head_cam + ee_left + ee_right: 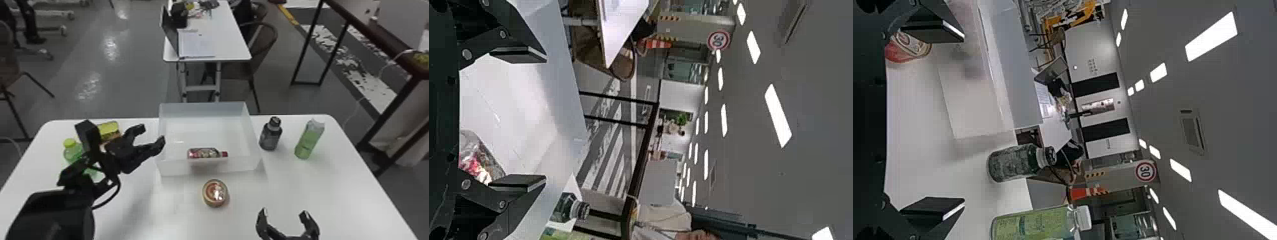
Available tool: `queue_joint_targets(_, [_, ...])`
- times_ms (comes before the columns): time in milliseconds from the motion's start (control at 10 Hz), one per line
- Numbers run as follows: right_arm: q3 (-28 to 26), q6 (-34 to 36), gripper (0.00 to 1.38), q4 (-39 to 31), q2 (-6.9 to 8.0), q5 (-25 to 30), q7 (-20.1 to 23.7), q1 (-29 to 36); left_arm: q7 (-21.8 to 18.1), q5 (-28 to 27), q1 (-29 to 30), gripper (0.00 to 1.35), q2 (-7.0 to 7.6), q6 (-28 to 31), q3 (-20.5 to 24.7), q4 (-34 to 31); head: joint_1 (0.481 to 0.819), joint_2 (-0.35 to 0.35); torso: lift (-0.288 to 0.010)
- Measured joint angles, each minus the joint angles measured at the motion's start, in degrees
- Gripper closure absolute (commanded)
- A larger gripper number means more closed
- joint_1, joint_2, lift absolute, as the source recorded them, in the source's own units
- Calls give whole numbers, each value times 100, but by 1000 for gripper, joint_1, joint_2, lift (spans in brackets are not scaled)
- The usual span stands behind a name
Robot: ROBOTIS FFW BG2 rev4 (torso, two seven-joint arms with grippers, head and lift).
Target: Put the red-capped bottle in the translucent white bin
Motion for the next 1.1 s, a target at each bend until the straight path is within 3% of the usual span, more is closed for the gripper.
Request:
queue_joint_targets(200, [0,0,133,-30,0,14,-8,16,433,235,1107,412,-28,4,456,-1068,695,46,-37])
queue_joint_targets(400, [-2,0,133,-52,0,18,-9,34,525,286,1931,414,-145,-107,827,-1703,695,88,-37])
queue_joint_targets(700, [-16,-7,133,-132,-14,33,-206,134,1057,165,3055,414,-628,-606,1184,-2324,695,131,-37])
queue_joint_targets(900, [-18,-85,133,-183,-28,72,-347,255,1101,41,3463,414,-705,-723,1217,-2529,695,129,-37])
queue_joint_targets(1100, [-18,-105,133,-195,-43,102,-369,272,1086,39,3493,412,-709,-711,1163,-2549,695,123,-37])
